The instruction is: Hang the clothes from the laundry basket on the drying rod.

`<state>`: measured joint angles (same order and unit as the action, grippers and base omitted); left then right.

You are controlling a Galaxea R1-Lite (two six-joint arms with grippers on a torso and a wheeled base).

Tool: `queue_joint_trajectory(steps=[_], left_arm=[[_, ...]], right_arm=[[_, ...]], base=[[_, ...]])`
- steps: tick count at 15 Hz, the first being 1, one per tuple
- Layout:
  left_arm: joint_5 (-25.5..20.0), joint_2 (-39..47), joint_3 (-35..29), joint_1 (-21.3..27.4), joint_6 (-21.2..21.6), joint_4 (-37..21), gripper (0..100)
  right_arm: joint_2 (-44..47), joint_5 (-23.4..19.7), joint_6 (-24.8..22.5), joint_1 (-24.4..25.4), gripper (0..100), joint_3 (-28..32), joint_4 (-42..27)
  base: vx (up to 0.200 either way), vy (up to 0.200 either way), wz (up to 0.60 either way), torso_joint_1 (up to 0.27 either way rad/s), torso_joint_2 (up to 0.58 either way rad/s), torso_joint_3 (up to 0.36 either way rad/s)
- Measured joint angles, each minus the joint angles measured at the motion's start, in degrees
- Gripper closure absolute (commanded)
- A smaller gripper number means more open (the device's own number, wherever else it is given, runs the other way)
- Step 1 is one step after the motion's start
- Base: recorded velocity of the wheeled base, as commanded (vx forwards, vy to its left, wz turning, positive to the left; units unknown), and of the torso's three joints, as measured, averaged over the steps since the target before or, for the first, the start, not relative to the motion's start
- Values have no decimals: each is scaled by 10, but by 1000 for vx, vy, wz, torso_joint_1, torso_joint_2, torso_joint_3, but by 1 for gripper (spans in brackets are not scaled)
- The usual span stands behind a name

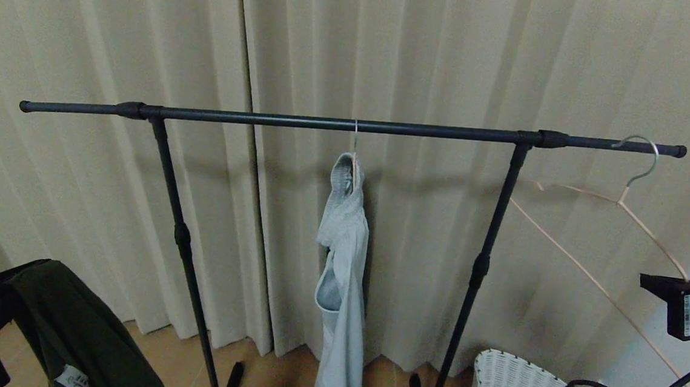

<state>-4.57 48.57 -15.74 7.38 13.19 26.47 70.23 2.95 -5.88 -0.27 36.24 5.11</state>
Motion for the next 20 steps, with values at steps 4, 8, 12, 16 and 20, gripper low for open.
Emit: queue_joint_trajectory(steps=[4,8,12,16,20], left_arm=[[-1,1,10,2,0,0,100],[-1,26,12,4,6,-2,100],[26,103,-61,8,23,-4,100],[167,220,-192,77,23,-5,100],[250,337,-314,128,3,-6,100]], right_arm=[[-18,-4,1,0,100,-16,4],[-47,-34,30,11,100,-14,18],[-50,-98,75,65,100,-14,65],[-41,-129,123,187,100,-8,69],[-23,-132,167,339,100,-7,68]], base=[[0,0,0,0,0,0],[0,0,0,0,0,0],[0,0,0,0,0,0],[0,0,0,0,0,0],[0,0,0,0,0,0]])
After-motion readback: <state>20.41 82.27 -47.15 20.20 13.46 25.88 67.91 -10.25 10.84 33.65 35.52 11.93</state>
